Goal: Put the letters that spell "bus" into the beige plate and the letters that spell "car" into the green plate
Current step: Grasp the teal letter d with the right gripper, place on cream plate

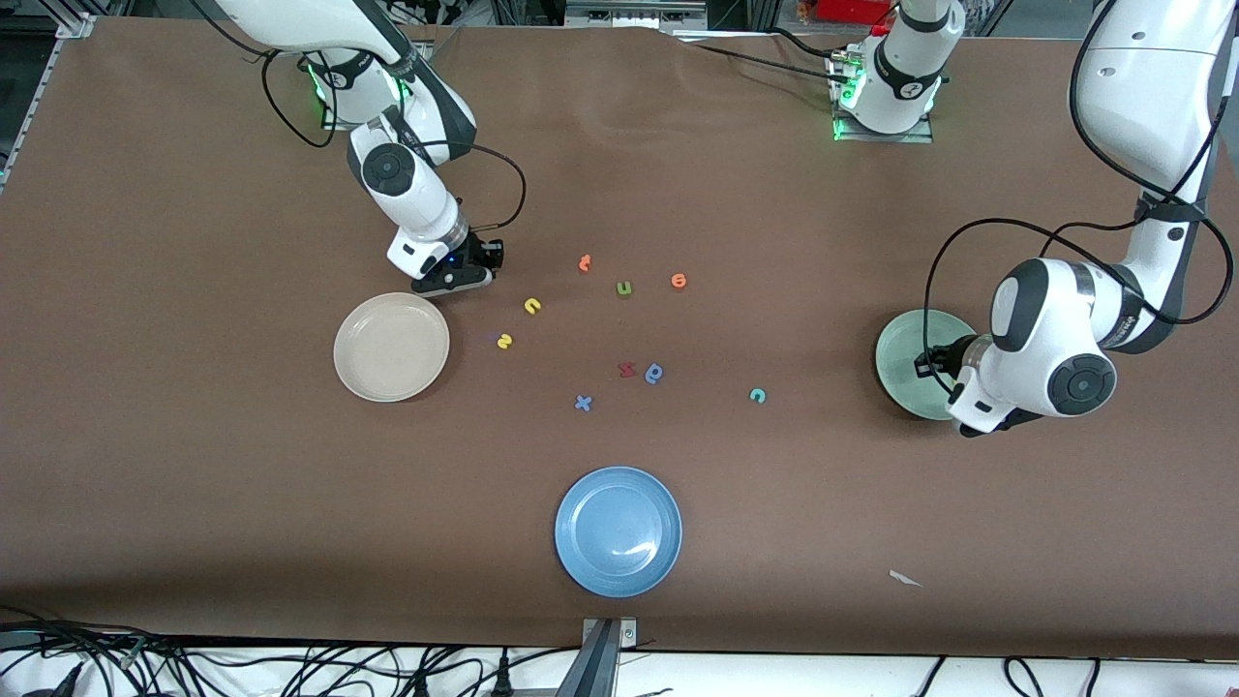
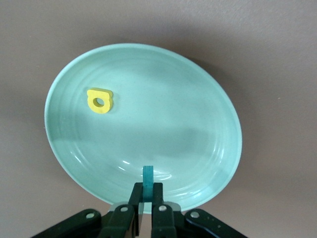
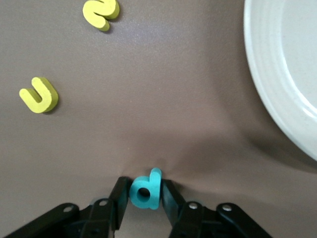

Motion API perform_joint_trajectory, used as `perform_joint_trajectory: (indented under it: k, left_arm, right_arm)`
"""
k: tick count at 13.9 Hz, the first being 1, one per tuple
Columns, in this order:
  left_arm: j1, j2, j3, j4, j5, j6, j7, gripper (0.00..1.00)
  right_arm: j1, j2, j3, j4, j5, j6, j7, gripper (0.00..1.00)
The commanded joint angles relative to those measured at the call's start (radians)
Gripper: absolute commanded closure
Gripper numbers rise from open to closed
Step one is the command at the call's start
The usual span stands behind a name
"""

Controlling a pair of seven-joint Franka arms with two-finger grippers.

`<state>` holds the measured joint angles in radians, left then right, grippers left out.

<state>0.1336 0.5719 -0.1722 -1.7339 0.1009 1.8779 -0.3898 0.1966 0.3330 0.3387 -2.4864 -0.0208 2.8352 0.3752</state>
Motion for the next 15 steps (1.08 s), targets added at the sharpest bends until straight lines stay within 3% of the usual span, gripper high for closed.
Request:
perform_joint_trajectory:
  k: [1,2,4,7,10,15]
  left_arm:
    - [0.006,-0.046,-0.009,-0.039,0.022,0.013,0.02,0.31]
    - [0.004,-0.046,-0.009,-0.039,0.02,0.012,0.023,0.02]
    - [0.003,-0.047,-0.012,-0.024,0.008,0.01,0.023,0.0]
    - [-0.008,-0.049,-0.047,0.023,-0.055,0.021,-0.088,0.0]
    - [-0.081,-0.032,-0.055,0.042,-0.13,0.159,-0.286,0.0]
    - [-0.212,0.032,-0.055,0.042,-0.116,0.346,-0.656,0.0]
  right_arm:
    - [-0.003,-0.017,0.0,-0.032,-0.019,0.015,0.016,0.79]
    - [-0.003,-0.02,0.0,-0.032,-0.019,0.01,0.016,0.79]
    - [-0.005,-0.044,0.0,-0.029,-0.019,-0.019,0.014,0.79]
    - [-0.016,-0.139,-0.001,-0.003,-0.019,-0.175,0.01,0.79]
    - [-0.042,-0.189,-0.001,0.035,-0.019,-0.262,-0.009,0.79]
    - [-0.189,-0.193,-0.001,0.096,-0.021,-0.309,-0.218,0.79]
